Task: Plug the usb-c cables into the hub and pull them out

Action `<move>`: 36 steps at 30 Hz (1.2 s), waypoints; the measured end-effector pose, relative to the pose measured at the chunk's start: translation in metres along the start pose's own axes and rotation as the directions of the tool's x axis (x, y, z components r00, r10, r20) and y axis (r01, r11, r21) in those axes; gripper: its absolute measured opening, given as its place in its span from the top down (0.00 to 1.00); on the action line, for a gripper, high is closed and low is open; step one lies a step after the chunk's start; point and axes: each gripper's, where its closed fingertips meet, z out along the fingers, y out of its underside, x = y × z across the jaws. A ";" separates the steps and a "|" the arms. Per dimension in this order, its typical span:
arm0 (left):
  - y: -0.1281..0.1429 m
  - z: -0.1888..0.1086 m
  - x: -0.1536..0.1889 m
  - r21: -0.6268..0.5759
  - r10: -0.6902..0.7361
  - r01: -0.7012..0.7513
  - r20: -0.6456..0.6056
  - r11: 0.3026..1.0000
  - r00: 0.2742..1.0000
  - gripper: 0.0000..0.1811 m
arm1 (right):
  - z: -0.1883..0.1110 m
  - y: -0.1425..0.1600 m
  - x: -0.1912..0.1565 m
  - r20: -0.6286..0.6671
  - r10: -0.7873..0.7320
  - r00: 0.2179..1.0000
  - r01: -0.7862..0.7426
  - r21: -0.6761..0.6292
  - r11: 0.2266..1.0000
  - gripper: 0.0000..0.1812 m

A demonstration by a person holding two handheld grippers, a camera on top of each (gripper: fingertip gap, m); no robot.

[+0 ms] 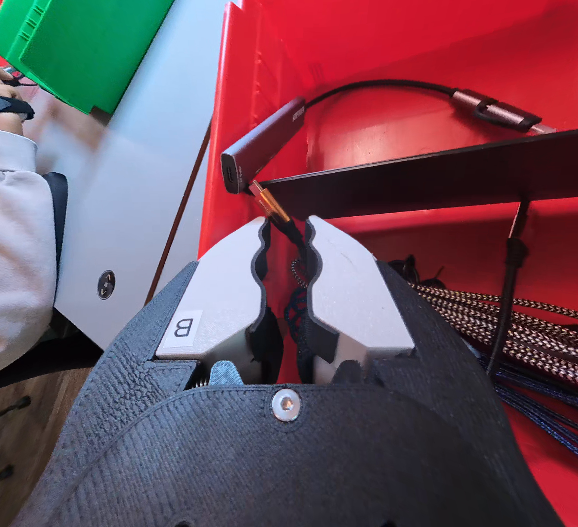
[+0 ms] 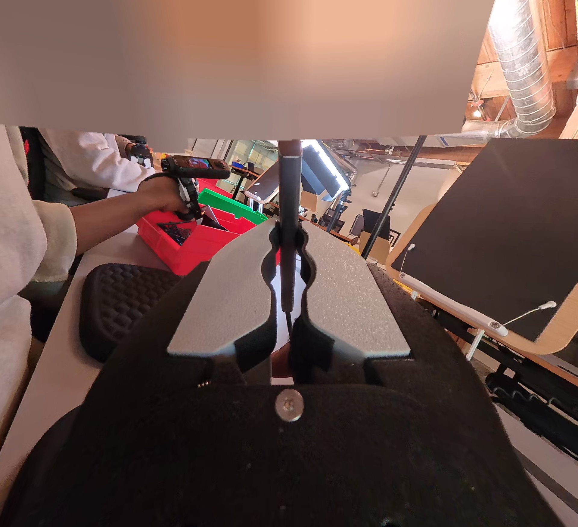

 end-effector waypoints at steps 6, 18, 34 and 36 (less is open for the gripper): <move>-0.003 0.004 -0.003 0.036 0.017 -0.019 0.046 0.999 0.999 0.91 | 0.000 0.002 0.000 0.000 0.006 1.000 -0.006 0.000 1.000 0.95; -0.102 -0.189 0.004 0.794 0.265 -0.319 0.205 0.517 0.942 0.96 | 0.005 0.004 -0.004 0.018 0.020 1.000 -0.021 0.012 1.000 0.95; -0.028 -0.305 0.237 0.712 0.890 -0.620 0.453 -0.329 0.048 0.97 | 0.017 -0.003 -0.032 0.146 -0.437 0.888 0.454 -0.121 0.883 0.95; -0.018 -0.313 0.252 0.766 0.914 -0.551 0.405 -0.330 0.016 0.97 | 0.020 -0.001 -0.034 0.173 -0.485 0.857 0.509 -0.143 0.849 0.95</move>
